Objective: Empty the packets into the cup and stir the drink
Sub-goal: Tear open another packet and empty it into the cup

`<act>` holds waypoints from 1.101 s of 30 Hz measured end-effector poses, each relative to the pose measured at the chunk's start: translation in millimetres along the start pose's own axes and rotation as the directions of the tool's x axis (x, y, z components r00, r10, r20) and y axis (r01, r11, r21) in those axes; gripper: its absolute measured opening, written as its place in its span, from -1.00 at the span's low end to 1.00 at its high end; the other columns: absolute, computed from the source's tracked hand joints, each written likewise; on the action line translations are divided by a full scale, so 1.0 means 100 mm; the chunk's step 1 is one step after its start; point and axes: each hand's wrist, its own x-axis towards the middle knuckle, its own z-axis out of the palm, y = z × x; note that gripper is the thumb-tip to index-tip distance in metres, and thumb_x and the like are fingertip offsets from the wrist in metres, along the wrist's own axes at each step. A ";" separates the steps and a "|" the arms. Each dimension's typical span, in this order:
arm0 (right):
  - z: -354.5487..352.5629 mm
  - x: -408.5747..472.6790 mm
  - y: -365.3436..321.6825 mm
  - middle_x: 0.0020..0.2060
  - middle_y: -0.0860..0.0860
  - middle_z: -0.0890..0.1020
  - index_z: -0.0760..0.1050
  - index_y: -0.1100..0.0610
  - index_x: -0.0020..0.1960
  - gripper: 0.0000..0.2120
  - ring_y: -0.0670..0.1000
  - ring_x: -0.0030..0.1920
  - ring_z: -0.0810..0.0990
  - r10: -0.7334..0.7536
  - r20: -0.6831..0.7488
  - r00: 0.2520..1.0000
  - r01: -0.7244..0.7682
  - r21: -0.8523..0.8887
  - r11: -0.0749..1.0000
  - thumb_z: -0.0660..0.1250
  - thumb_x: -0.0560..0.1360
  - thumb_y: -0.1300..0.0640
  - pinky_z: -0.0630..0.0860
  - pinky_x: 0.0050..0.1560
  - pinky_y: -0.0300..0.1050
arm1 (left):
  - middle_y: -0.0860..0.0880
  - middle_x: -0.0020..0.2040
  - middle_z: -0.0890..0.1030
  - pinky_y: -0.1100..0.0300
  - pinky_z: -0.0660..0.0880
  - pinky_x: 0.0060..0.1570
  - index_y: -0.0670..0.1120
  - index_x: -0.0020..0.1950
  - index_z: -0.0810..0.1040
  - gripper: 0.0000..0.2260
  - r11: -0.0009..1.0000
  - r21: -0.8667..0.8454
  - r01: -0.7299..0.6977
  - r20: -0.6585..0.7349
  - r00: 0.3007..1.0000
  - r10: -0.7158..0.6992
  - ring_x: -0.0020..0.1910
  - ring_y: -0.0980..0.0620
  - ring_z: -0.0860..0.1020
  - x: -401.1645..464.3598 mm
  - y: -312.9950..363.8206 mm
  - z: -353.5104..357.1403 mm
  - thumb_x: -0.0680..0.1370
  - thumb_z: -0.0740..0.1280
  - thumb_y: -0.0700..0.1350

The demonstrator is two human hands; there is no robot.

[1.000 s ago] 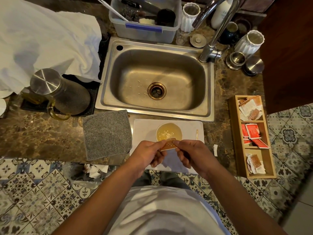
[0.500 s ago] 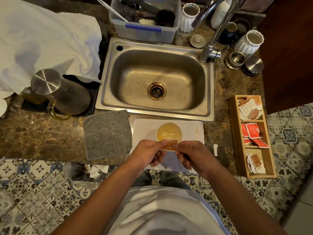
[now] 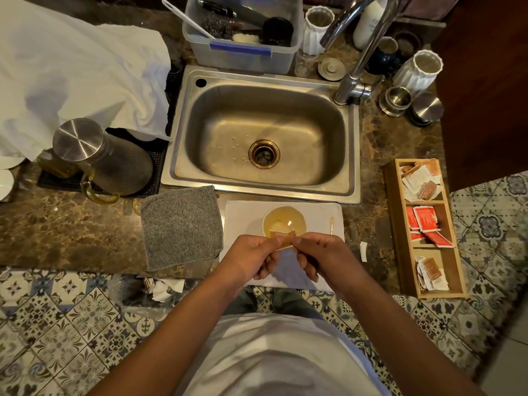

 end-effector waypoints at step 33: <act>0.01 0.02 0.04 -0.52 0.07 0.58 0.63 0.25 -0.28 -0.77 -0.10 -0.59 0.44 -0.164 -0.171 0.971 0.120 -0.241 0.963 0.38 0.55 0.32 0.40 -0.48 -0.26 | -0.03 -0.58 0.44 0.30 0.23 -0.58 -0.11 -0.40 0.47 -0.61 0.998 0.064 -0.028 0.020 0.999 0.027 -0.63 0.09 0.28 0.00 0.00 0.07 0.63 0.32 -0.11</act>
